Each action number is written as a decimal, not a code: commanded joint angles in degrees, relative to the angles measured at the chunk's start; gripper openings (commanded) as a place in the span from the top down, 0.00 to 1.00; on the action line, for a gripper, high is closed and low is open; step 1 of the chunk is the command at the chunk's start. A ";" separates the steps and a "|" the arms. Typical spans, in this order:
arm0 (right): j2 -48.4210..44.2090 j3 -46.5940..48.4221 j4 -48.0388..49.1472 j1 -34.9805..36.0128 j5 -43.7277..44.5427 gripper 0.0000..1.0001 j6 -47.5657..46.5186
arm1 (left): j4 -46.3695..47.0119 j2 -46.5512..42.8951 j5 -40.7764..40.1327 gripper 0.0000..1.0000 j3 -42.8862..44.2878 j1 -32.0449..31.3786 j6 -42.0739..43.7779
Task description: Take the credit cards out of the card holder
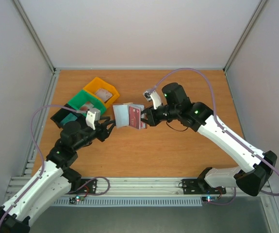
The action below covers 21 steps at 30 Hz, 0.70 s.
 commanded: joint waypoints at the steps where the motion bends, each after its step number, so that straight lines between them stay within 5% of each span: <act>1: -1.09 2.10 -5.01 -0.90 7.72 0.99 1.57 | -3.39 -1.02 -3.10 0.55 1.42 1.29 1.34; 11: 1.86 4.12 -8.89 -0.82 14.27 0.99 3.50 | -1.92 -3.24 -1.66 0.54 3.26 3.56 3.35; 15: 2.33 3.60 -7.62 -0.88 12.00 0.99 2.98 | 7.40 -2.85 13.12 0.55 4.86 3.84 3.44; 18: 2.06 3.12 -6.56 -0.82 10.49 0.99 2.45 | 17.83 -1.00 27.91 0.55 3.94 3.51 -5.42; 21: 1.88 2.94 -5.25 -0.65 8.32 0.99 1.83 | 18.76 0.36 28.57 0.56 4.12 0.74 -11.86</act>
